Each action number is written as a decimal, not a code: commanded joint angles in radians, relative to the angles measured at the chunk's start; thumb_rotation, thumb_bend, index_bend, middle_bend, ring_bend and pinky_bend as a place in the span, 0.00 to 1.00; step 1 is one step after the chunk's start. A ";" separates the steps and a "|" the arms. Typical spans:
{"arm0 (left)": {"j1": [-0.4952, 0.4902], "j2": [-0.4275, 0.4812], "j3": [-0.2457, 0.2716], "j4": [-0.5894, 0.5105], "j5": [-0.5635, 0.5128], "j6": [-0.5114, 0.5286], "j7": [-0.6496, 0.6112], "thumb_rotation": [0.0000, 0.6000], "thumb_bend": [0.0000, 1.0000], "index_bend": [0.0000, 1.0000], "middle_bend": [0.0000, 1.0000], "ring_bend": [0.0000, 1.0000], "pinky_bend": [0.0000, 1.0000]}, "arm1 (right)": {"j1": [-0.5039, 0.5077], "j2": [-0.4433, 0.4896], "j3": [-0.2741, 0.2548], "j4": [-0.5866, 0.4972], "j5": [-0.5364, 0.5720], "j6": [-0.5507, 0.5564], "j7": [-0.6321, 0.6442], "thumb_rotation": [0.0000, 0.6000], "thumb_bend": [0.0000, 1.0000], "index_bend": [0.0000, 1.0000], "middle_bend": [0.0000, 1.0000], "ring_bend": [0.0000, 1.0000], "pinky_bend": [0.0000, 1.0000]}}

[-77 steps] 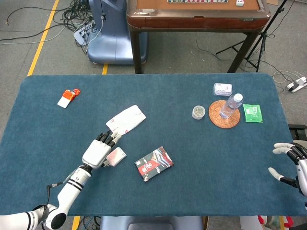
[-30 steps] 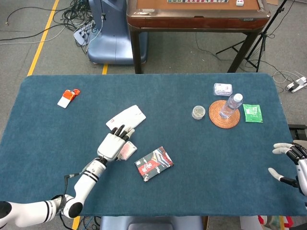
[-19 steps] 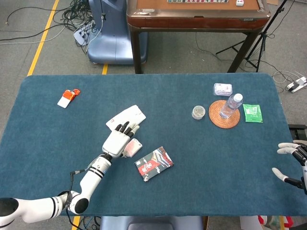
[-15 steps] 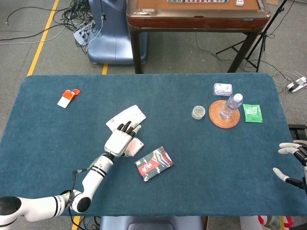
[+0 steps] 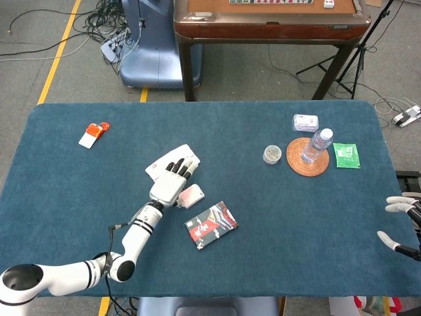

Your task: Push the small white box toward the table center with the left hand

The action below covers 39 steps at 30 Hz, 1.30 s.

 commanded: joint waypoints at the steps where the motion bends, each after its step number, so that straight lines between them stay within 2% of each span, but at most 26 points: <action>1: -0.009 -0.003 -0.002 -0.001 -0.001 0.000 0.000 1.00 0.00 0.00 0.00 0.00 0.14 | 0.000 0.000 0.000 0.000 0.001 -0.002 0.001 1.00 0.07 0.44 0.36 0.26 0.38; 8: 0.016 0.037 0.036 -0.059 0.001 0.042 0.033 1.00 0.00 0.00 0.00 0.00 0.14 | 0.005 -0.002 0.000 0.005 0.007 -0.017 0.001 1.00 0.07 0.44 0.36 0.26 0.38; 16: 0.099 0.151 0.116 -0.209 0.020 0.143 0.093 1.00 0.00 0.00 0.00 0.00 0.14 | 0.011 -0.010 -0.004 0.001 0.002 -0.029 -0.027 1.00 0.07 0.44 0.36 0.26 0.38; 28: 0.276 0.344 0.235 -0.372 0.162 0.365 0.063 1.00 0.00 0.00 0.00 0.00 0.14 | 0.003 -0.020 -0.003 -0.013 -0.005 -0.012 -0.079 1.00 0.07 0.44 0.36 0.26 0.38; 30: 0.310 0.371 0.252 -0.384 0.190 0.411 0.060 1.00 0.02 0.01 0.00 0.00 0.14 | 0.003 -0.022 -0.003 -0.015 -0.003 -0.013 -0.089 1.00 0.07 0.44 0.36 0.26 0.38; 37: 0.409 0.460 0.298 -0.396 0.267 0.515 0.017 1.00 0.23 0.05 0.00 0.00 0.15 | 0.002 -0.030 -0.005 -0.022 -0.005 -0.013 -0.124 1.00 0.07 0.44 0.36 0.26 0.38; 39: 0.437 0.489 0.306 -0.397 0.276 0.533 -0.010 1.00 0.26 0.08 0.04 0.00 0.17 | 0.002 -0.032 -0.005 -0.023 -0.003 -0.014 -0.130 1.00 0.07 0.44 0.36 0.26 0.38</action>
